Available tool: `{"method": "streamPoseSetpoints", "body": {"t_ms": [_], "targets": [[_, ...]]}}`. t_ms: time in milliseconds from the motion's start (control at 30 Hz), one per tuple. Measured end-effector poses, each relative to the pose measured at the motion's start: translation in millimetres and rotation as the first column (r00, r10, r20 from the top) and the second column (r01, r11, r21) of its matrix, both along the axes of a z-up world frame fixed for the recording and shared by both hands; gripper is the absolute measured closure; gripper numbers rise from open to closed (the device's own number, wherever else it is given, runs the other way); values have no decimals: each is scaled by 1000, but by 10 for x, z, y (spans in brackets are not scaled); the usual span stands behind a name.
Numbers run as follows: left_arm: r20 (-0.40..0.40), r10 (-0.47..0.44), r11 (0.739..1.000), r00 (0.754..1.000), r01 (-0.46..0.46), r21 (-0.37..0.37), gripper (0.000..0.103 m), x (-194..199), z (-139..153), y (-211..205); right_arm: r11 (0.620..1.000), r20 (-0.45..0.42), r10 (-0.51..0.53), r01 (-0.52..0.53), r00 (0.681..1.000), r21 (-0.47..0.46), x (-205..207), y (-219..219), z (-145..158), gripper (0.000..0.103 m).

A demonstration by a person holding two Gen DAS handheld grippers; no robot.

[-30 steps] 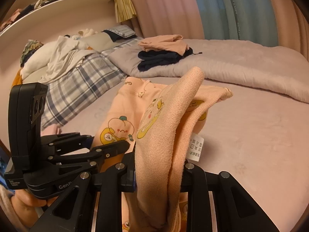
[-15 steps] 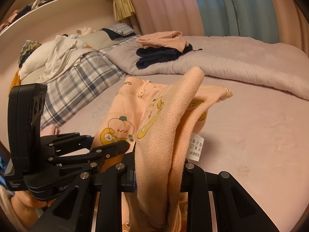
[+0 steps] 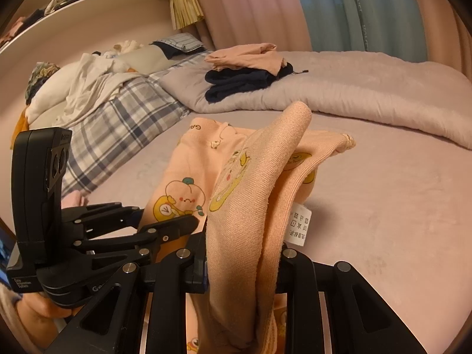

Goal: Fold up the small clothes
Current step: 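Hold the folded peach shirt raised above the bed with both grippers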

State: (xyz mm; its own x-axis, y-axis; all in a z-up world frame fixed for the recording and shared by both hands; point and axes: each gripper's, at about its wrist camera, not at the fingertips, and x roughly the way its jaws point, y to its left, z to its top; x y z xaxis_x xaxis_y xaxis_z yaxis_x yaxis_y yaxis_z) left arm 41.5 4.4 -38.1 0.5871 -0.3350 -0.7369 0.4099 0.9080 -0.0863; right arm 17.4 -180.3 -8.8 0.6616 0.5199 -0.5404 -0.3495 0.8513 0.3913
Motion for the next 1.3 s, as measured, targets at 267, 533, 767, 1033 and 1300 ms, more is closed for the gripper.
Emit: {"method": "streamPoseSetpoints", "body": {"t_ms": [267, 533, 767, 1033, 1300], "targets": [[-5, 0, 1000, 1000, 0, 4, 78, 43, -28, -10, 1000, -5, -3, 3, 1000, -1, 18, 12, -7, 75], [-13, 3, 1000, 1000, -3, 11, 78, 102, -88, -36, 1000, -16, -10, 10, 1000, -2, 46, 56, -37, 76], [-16, 3, 1000, 1000, -3, 13, 78, 150, -109, -30, 1000, -18, -14, 14, 1000, -1, 56, 89, -47, 75], [-17, 2, 1000, 1000, -2, 17, 78, 207, -141, -28, 1000, -19, -13, 13, 1000, -2, 64, 84, -46, 76], [-21, 4, 1000, 1000, -4, 31, 78, 304, -217, -25, 1000, -28, -16, 16, 999, -2, 88, 119, -74, 75]]}}
